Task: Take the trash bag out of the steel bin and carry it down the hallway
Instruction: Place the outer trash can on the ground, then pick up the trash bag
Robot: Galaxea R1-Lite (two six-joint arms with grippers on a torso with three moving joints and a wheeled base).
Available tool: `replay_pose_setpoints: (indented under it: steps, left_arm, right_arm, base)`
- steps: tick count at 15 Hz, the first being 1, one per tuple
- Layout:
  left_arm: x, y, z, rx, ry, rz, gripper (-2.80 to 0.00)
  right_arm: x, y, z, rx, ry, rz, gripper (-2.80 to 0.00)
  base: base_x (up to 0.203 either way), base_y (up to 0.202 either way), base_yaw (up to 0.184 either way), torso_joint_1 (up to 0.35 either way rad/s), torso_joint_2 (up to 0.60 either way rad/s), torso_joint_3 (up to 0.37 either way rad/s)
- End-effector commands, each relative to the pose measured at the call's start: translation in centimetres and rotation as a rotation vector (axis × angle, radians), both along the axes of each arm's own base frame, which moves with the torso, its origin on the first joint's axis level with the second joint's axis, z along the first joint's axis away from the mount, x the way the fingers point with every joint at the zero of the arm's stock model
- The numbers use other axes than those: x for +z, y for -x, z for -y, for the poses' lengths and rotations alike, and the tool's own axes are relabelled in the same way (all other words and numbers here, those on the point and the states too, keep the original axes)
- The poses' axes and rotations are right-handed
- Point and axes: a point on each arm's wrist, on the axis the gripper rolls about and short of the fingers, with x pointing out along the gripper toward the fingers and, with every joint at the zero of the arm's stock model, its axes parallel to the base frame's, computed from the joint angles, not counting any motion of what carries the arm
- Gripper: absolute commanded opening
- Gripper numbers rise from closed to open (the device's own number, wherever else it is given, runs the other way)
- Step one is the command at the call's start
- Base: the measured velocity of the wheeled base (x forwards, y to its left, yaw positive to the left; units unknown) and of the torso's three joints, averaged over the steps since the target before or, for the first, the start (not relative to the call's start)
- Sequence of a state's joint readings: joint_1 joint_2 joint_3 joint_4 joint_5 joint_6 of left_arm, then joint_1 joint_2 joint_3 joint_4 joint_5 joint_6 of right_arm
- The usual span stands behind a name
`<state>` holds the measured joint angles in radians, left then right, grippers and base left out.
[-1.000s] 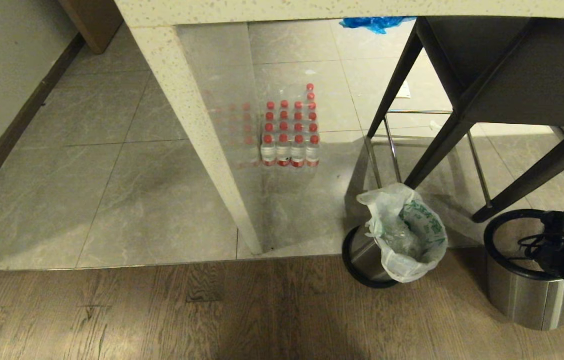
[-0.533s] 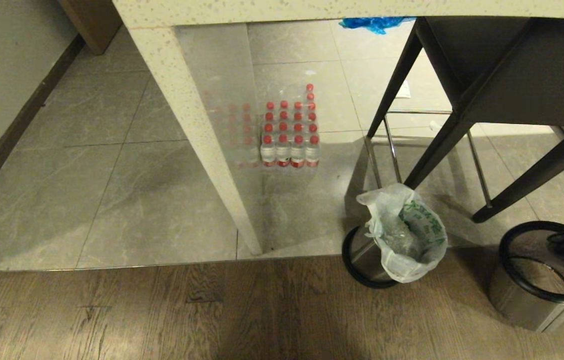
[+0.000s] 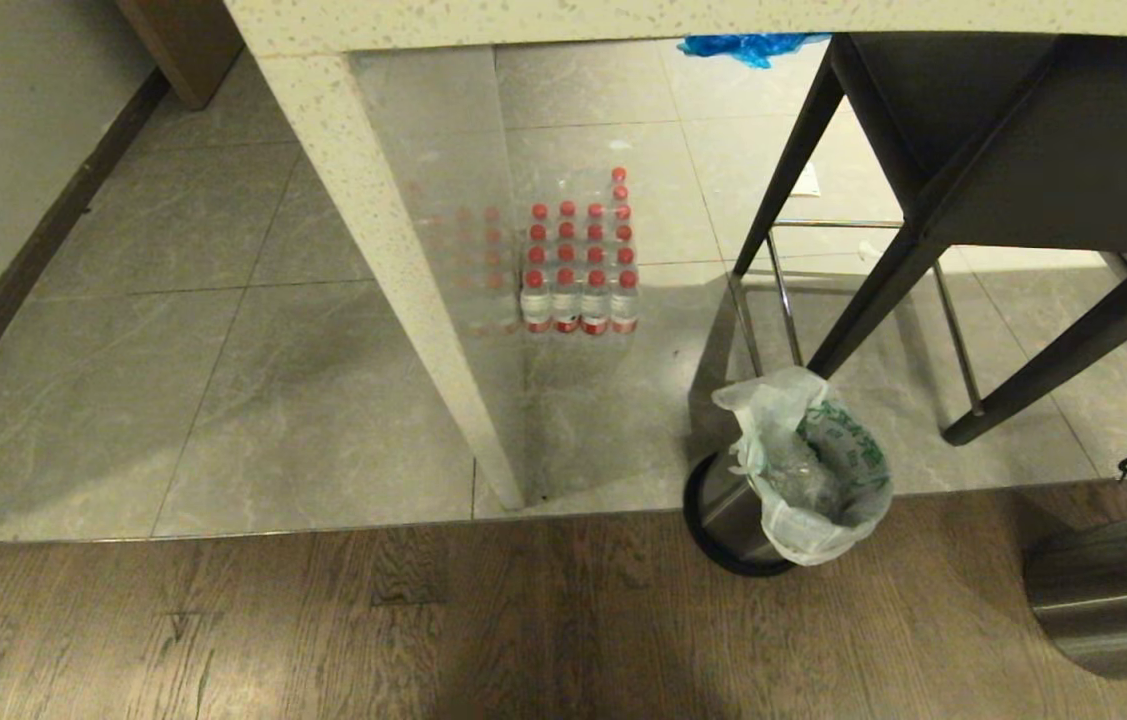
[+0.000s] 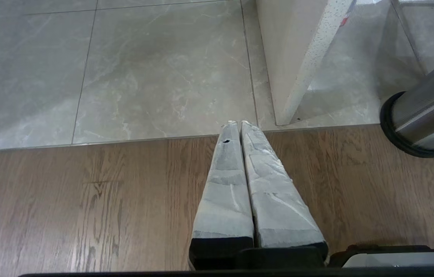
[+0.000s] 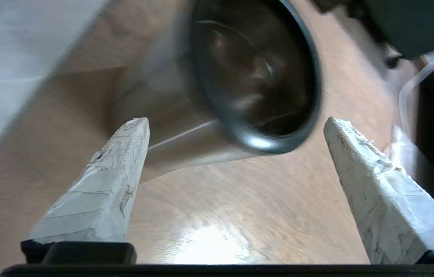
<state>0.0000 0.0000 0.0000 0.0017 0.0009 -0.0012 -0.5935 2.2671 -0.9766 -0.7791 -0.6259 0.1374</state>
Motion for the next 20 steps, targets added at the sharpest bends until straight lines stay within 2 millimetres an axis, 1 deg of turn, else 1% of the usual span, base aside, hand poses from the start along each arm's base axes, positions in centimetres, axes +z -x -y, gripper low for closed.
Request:
replay_pose_setpoints:
  steps: [1, 3, 4, 5, 6, 8, 9, 10, 11, 12, 14, 15, 17, 19, 20]
  left_arm:
    - [0.0, 0.0, 0.0, -0.001, 0.000, 0.000, -2.80]
    - [0.0, 0.0, 0.0, 0.001, 0.000, 0.000, -2.80]
    - [0.0, 0.0, 0.0, 0.001, 0.000, -0.001, -2.80]
    - [0.0, 0.0, 0.0, 0.000, 0.000, 0.000, -2.80]
    - [0.0, 0.0, 0.0, 0.001, 0.000, -0.001, -2.80]
    - [0.0, 0.0, 0.0, -0.001, 0.000, -0.001, -2.80]
    - [0.0, 0.0, 0.0, 0.001, 0.000, -0.001, -2.80]
    - [0.0, 0.0, 0.0, 0.001, 0.000, 0.000, -2.80]
    - [0.0, 0.0, 0.0, 0.001, 0.000, 0.000, -2.80]
    - [0.0, 0.0, 0.0, 0.001, 0.000, 0.000, -2.80]
    - [0.0, 0.0, 0.0, -0.001, 0.000, 0.000, -2.80]
    - [0.0, 0.0, 0.0, 0.001, 0.000, -0.001, -2.80]
    - [0.0, 0.0, 0.0, 0.001, 0.000, 0.000, -2.80]
    - [0.0, 0.0, 0.0, -0.001, 0.000, 0.000, -2.80]
    - [0.0, 0.0, 0.0, 0.001, 0.000, 0.000, -2.80]
  right_arm:
    - [2.0, -0.1, -0.8, 0.029, 0.020, 0.044, 0.00]
    - [3.9, -0.4, -3.5, 0.108, 0.007, 0.058, 0.00]
    - [5.0, -0.7, -5.2, 0.165, -0.004, 0.063, -2.80]
    - [5.9, -1.0, -7.3, 0.252, -0.029, 0.063, -2.80]
    - [6.5, -1.2, -9.4, 0.338, -0.069, 0.031, -2.80]
    - [7.6, -1.0, -14.2, 0.475, -0.128, -0.047, -2.80]
    - [8.2, -0.4, -16.5, 0.540, -0.153, -0.088, -2.80]
    - [8.5, 0.4, -18.5, 0.595, -0.175, -0.131, -2.80]
    - [8.9, 1.3, -20.0, 0.643, -0.195, -0.167, -2.80]
    - [9.2, 1.7, -20.8, 0.681, -0.213, -0.179, -2.80]
    - [9.7, 0.9, -22.4, 0.736, -0.226, -0.155, -2.80]
    - [9.3, 0.3, -23.1, 0.760, -0.235, -0.163, -2.80]
    - [8.8, -1.7, -24.4, 0.792, -0.237, -0.153, -2.80]
    - [7.4, -3.7, -25.5, 0.812, -0.246, -0.174, -2.80]
    - [6.9, -5.0, -25.9, 0.819, -0.244, -0.171, -2.80]
  base:
    - [0.000, 0.000, 0.000, 0.000, 0.00, 0.000]
    - [0.000, 0.000, 0.000, 0.000, 0.00, 0.000]
    - [0.000, 0.000, 0.000, 0.000, 0.00, 0.000]
    - [0.000, 0.000, 0.000, 0.000, 0.00, 0.000]
    - [0.000, 0.000, 0.000, 0.000, 0.00, 0.000]
    - [0.000, 0.000, 0.000, 0.000, 0.00, 0.000]
    - [0.000, 0.000, 0.000, 0.000, 0.00, 0.000]
    - [0.000, 0.000, 0.000, 0.000, 0.00, 0.000]
    - [0.000, 0.000, 0.000, 0.000, 0.00, 0.000]
    - [0.000, 0.000, 0.000, 0.000, 0.00, 0.000]
    - [0.000, 0.000, 0.000, 0.000, 0.00, 0.000]
    - [0.000, 0.000, 0.000, 0.000, 0.00, 0.000]
    - [0.000, 0.000, 0.000, 0.000, 0.00, 0.000]
    - [0.000, 0.000, 0.000, 0.000, 0.00, 0.000]
    - [0.000, 0.000, 0.000, 0.000, 0.00, 0.000]
